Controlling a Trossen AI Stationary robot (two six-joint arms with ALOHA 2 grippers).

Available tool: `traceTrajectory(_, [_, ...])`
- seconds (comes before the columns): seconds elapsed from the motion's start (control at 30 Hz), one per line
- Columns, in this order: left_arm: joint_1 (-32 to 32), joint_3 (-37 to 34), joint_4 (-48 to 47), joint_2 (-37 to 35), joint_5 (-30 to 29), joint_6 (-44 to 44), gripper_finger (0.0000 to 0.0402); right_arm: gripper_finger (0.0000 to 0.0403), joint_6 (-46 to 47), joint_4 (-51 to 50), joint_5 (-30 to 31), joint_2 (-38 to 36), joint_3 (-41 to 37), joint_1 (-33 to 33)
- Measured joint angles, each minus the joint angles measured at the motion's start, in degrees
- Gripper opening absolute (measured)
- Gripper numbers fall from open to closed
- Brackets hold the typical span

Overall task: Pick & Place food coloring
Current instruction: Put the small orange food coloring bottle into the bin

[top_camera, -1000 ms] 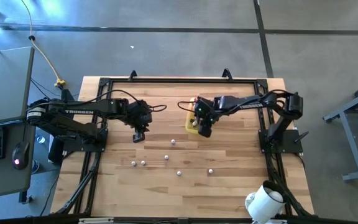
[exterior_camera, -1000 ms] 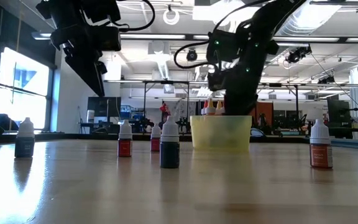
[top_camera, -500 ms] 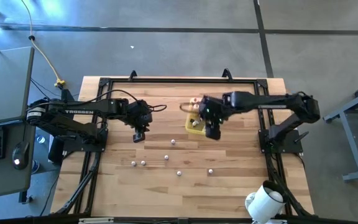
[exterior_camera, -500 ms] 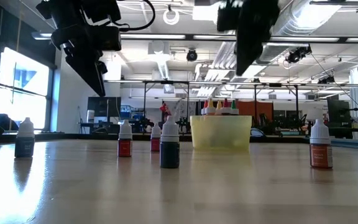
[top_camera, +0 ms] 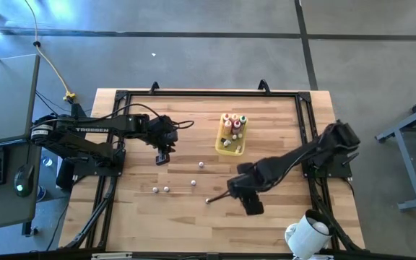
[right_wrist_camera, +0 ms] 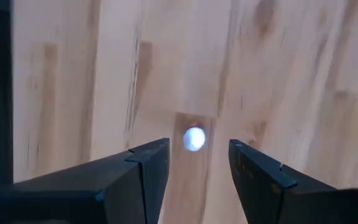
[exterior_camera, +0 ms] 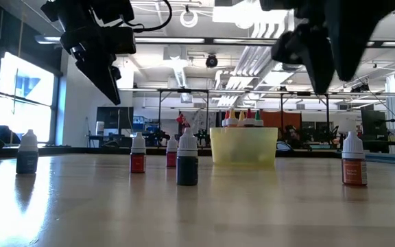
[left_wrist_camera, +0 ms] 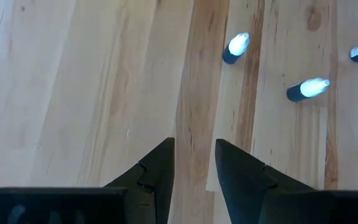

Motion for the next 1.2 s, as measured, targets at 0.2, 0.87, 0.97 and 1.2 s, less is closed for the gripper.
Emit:
traceTrajectory(0.2, [0.02,0.0,0.5,0.0,2.75,-0.08,0.0115,0.0158,3.38,-0.56,1.25,3.75,-0.04,0.67])
traceTrajectory(0.87, [0.02,0.0,0.59,0.0,3.95,0.05,0.0115,0.0157,5.93,0.75,-1.57,9.68,0.0,0.84])
traceTrajectory(0.97, [0.01,0.0,0.57,0.0,3.93,0.06,0.0115,0.0157,7.29,0.04,-1.61,10.16,-0.02,0.84])
traceTrajectory(1.2, [0.02,0.0,0.53,0.0,3.93,0.07,0.0115,0.0152,10.67,0.97,-1.29,10.17,-0.02,0.84])
